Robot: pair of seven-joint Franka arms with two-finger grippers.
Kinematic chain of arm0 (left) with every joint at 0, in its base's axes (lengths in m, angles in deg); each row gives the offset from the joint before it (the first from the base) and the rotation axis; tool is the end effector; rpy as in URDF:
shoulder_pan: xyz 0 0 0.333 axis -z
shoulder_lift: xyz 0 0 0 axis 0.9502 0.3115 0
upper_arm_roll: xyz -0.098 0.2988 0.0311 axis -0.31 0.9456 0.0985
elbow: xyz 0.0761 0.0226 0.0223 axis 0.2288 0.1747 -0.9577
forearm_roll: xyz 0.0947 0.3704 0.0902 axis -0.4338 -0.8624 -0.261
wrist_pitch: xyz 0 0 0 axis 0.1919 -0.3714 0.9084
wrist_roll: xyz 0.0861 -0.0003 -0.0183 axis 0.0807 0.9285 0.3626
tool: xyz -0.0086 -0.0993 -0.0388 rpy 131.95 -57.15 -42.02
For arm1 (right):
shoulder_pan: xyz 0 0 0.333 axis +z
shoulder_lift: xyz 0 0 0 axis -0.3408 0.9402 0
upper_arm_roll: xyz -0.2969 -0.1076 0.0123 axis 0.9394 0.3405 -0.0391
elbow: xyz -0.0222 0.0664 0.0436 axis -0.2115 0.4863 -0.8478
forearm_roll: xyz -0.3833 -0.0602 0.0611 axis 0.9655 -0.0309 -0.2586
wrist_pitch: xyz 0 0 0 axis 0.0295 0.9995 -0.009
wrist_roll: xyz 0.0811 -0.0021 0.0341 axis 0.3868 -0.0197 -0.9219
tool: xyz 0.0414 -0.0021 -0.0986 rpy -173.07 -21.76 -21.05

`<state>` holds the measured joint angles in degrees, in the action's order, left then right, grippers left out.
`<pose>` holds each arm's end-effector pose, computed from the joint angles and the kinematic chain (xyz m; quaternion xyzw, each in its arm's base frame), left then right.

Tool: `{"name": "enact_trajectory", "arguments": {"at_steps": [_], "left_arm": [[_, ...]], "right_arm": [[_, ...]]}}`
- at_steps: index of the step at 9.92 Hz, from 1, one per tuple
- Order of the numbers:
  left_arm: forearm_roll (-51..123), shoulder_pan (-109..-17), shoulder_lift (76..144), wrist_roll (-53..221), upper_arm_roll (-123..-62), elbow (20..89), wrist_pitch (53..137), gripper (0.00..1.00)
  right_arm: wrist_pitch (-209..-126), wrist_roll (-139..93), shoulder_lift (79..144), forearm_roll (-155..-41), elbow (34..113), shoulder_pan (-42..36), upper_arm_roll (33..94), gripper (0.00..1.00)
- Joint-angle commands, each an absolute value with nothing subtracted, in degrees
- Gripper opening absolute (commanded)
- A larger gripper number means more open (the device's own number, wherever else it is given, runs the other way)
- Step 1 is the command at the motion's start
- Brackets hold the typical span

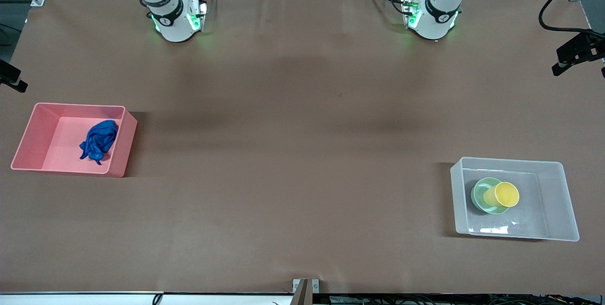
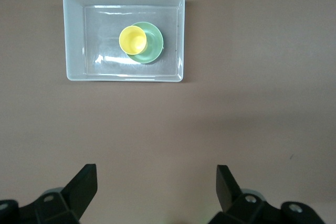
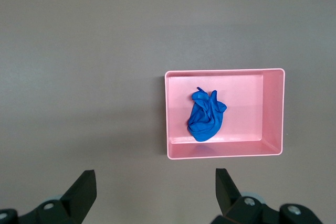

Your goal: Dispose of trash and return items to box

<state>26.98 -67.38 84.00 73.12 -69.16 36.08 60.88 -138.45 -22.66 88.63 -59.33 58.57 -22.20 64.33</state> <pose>0.5373 0.0058 0.6881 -0.9994 0.0308 -0.0142 0.0006 0.5462 -0.0846 0.6633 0.9991 -0.0363 0.0142 0.0155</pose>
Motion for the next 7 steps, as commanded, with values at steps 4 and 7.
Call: {"name": "enact_trajectory", "arguments": {"at_steps": [4,7], "left_arm": [[26.57,-68.42,81.63,74.00,-70.62,41.10,61.55,1.00],[26.57,-68.42,81.54,74.00,-70.62,41.63,61.63,1.00]], "right_arm": [[-138.19,-22.61,88.38,-59.25,58.80,-22.47,64.20,1.00],[-138.62,-22.61,88.38,-59.25,58.72,-22.47,64.20,1.00]]}}
